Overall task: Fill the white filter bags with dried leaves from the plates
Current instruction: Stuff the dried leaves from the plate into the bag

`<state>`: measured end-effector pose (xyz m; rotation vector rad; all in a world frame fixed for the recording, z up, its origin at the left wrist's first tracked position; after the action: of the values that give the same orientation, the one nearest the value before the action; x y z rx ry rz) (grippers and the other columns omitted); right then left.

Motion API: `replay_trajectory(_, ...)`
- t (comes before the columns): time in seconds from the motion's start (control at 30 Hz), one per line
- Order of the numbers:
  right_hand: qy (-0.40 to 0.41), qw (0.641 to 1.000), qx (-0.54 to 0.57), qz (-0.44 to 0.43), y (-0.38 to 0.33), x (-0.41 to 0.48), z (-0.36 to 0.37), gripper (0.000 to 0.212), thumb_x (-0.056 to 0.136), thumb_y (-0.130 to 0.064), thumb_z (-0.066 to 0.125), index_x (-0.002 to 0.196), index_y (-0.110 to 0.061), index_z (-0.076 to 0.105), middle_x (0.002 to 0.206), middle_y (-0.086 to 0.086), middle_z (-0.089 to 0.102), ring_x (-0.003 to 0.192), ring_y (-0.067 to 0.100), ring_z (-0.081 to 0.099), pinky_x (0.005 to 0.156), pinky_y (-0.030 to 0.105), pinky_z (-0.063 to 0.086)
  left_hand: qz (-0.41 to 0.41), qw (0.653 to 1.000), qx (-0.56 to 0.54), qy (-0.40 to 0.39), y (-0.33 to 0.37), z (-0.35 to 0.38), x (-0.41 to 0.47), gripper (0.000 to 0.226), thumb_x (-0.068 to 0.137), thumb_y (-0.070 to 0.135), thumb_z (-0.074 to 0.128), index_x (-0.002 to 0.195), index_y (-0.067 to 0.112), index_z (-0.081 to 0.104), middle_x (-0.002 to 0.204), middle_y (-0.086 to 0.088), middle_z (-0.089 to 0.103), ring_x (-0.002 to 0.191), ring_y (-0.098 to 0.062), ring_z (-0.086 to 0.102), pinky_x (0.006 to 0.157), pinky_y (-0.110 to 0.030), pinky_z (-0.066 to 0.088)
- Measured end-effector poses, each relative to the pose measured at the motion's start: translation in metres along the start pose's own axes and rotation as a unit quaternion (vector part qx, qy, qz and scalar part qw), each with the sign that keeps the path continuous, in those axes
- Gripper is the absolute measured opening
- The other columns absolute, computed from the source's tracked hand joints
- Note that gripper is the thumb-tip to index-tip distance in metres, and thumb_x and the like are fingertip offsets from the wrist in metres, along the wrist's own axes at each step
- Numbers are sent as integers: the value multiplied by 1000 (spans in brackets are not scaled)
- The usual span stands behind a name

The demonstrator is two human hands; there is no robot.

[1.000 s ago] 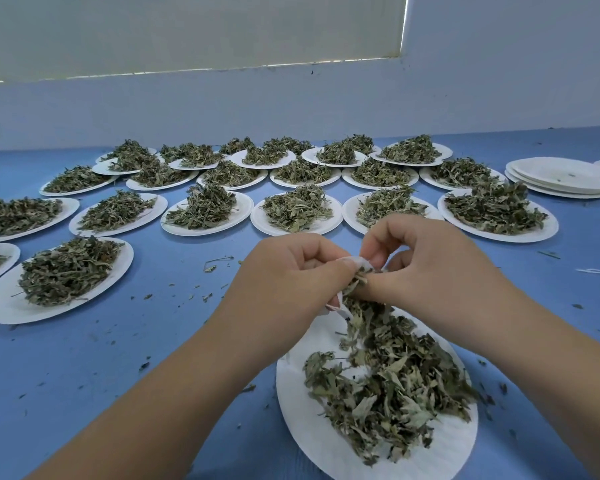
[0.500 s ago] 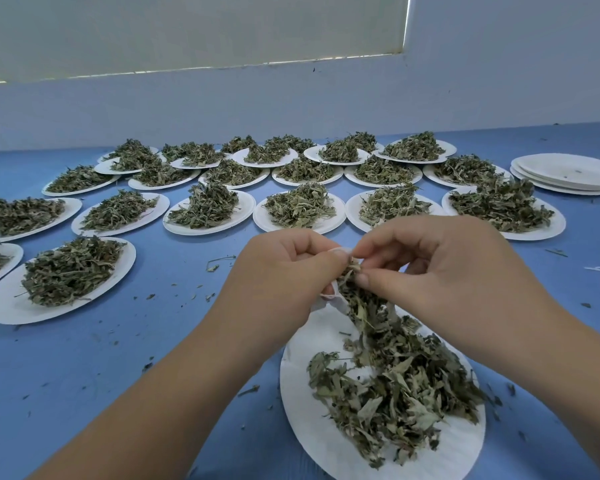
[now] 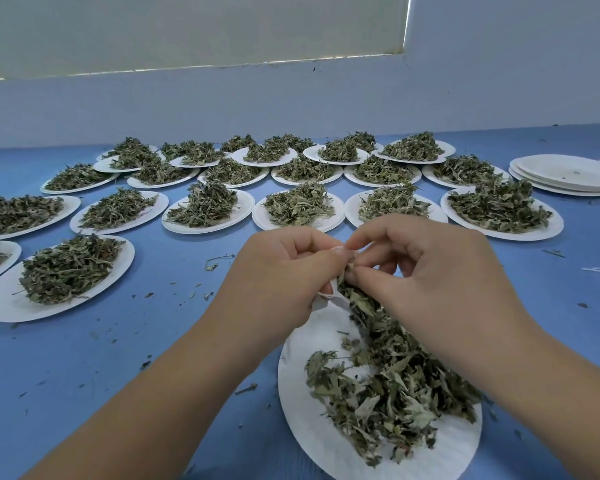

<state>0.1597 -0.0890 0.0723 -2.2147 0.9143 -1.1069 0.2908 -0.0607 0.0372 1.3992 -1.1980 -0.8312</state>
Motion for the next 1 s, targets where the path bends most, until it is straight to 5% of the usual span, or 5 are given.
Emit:
replay_trajectory(0.3, 30, 999, -21, -31, -8, 0, -22, 4, 83, -43, 63, 87, -43, 65, 86, -35, 58, 82, -11, 51, 69, 1, 34, -34, 998, -43, 12, -9, -8, 4, 12, 90, 13, 64, 83, 5, 69, 42, 10, 41, 34, -8, 24, 38, -16, 22)
replay_trajectory(0.5, -90, 994, -27, 62, 14, 1, -3, 72, 53, -89, 53, 114, -51, 43, 110, -29, 48, 94, -14, 50, 69, 16, 42, -36, 997, -66, 28, -11, -14, 6, 14, 91, 11, 62, 79, 5, 68, 42, 10, 39, 35, -8, 23, 37, -17, 22)
replay_trajectory(0.6, -135, 987, -57, 69, 14, -6, 14, 86, 44, -85, 59, 120, -53, 33, 111, -31, 42, 90, -18, 47, 63, 12, 39, -34, 996, -70, 34, -11, -16, 6, 14, 91, 11, 62, 78, 6, 67, 41, 11, 39, 35, -8, 24, 37, -17, 22)
replay_trajectory(0.8, -48, 997, 0, 67, 13, -3, -1, 38, 60, -55, 75, 92, -40, 60, 79, -29, 59, 61, -6, 55, 54, 10, 38, -28, 996, -76, 38, -10, -17, 6, 13, 91, 10, 62, 81, 5, 67, 43, 10, 40, 36, -8, 24, 38, -17, 23)
replay_trajectory(1.0, -7, 998, 35, 52, 8, -4, -9, 29, 60, -46, 73, 89, -45, 68, 71, -15, 60, 61, 6, 56, 57, 18, 46, -10, 998, -56, 37, -6, -14, 5, 15, 89, 15, 64, 75, 12, 70, 42, 10, 43, 33, -8, 27, 40, -18, 24)
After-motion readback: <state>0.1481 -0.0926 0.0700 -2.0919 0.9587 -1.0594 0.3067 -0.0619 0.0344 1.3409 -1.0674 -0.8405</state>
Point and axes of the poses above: each hand's wrist, its own x-axis towards the middle knuckle, its own z-axis out of the palm, y = z × x, the point moved 10 cm from there along x, towards the middle knuckle
